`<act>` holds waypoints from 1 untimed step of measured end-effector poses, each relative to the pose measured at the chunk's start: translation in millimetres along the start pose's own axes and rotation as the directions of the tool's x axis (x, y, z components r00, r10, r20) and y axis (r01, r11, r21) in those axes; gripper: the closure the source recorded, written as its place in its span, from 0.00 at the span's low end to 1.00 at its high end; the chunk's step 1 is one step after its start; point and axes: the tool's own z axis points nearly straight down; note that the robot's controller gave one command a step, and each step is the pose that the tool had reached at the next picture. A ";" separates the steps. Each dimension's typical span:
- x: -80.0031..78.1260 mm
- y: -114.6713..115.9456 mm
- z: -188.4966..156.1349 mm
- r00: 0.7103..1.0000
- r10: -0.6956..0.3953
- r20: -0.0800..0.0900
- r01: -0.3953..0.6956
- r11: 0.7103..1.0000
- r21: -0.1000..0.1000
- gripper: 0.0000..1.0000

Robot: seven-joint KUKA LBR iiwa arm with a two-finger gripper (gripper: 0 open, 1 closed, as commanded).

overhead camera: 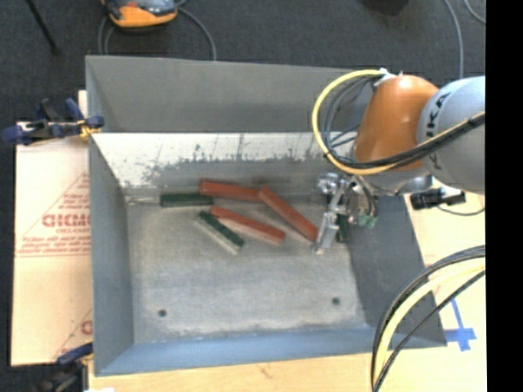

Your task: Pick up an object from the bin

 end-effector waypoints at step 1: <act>-12.0 -1.5 58.1 0.995 0.100 -0.001 -0.100 0.995 0.003 1.00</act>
Offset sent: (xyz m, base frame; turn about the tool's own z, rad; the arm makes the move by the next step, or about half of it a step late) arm 0.0000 0.0000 0.0000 0.0000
